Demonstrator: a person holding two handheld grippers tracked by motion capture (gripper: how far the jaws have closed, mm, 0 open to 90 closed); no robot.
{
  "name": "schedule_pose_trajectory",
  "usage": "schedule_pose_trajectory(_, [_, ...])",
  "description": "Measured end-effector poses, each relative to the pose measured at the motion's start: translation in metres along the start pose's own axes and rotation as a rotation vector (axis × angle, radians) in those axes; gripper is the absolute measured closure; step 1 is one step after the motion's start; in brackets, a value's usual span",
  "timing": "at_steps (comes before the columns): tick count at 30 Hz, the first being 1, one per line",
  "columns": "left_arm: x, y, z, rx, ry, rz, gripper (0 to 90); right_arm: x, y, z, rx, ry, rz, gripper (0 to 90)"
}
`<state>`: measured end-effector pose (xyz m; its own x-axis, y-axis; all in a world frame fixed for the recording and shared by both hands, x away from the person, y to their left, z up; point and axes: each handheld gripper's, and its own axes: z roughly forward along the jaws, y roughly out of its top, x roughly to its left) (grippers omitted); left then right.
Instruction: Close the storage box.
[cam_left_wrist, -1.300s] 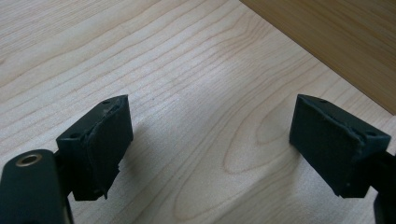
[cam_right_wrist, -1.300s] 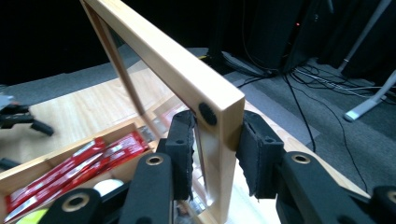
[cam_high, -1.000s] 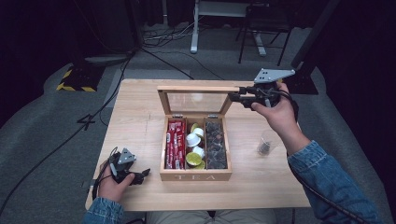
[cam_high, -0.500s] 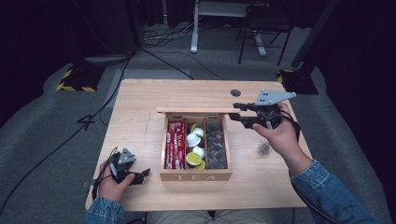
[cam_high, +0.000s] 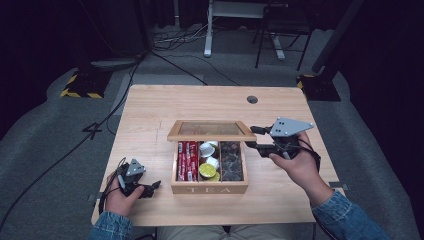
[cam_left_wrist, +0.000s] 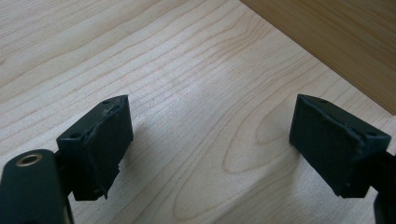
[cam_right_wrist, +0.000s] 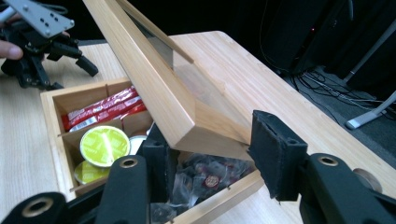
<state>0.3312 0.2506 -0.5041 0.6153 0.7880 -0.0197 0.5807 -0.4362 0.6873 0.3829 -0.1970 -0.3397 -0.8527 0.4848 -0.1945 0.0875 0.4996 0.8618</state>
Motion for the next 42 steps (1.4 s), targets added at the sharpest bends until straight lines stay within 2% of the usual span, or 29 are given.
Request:
schedule_pose_trajectory(15, [0.000,0.000,0.000,-0.002,0.002,0.000,13.9,0.026,-0.031,0.002,0.016,-0.024,0.016,47.0])
schedule_pose_trajectory(30, [0.000,0.000,0.000,-0.001,0.003,0.001,14.0,0.044,-0.055,0.007,0.048,-0.035,0.020,43.5])
schedule_pose_trajectory(42, [0.000,0.000,0.000,-0.001,0.003,0.002,14.0,0.053,-0.070,0.009,0.075,-0.003,0.039,43.6])
